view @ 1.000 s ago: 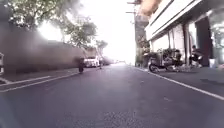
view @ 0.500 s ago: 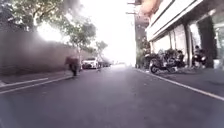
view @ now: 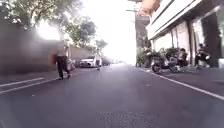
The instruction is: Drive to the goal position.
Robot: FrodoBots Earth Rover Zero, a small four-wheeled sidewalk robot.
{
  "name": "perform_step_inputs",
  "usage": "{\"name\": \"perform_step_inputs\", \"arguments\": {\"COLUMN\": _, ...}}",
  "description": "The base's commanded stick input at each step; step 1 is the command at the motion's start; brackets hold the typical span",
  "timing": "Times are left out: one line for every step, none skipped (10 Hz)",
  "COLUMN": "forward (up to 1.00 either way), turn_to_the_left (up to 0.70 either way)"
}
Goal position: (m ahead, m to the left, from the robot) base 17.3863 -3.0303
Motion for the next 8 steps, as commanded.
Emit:
{"name": "perform_step_inputs", "arguments": {"forward": 0.45, "turn_to_the_left": 0.0}}
{"name": "perform_step_inputs", "arguments": {"forward": 0.45, "turn_to_the_left": 0.0}}
{"name": "perform_step_inputs", "arguments": {"forward": 0.45, "turn_to_the_left": 0.0}}
{"name": "perform_step_inputs", "arguments": {"forward": 0.45, "turn_to_the_left": 0.0}}
{"name": "perform_step_inputs", "arguments": {"forward": 0.45, "turn_to_the_left": 0.0}}
{"name": "perform_step_inputs", "arguments": {"forward": 0.45, "turn_to_the_left": 0.0}}
{"name": "perform_step_inputs", "arguments": {"forward": 0.45, "turn_to_the_left": 0.0}}
{"name": "perform_step_inputs", "arguments": {"forward": 0.45, "turn_to_the_left": 0.0}}
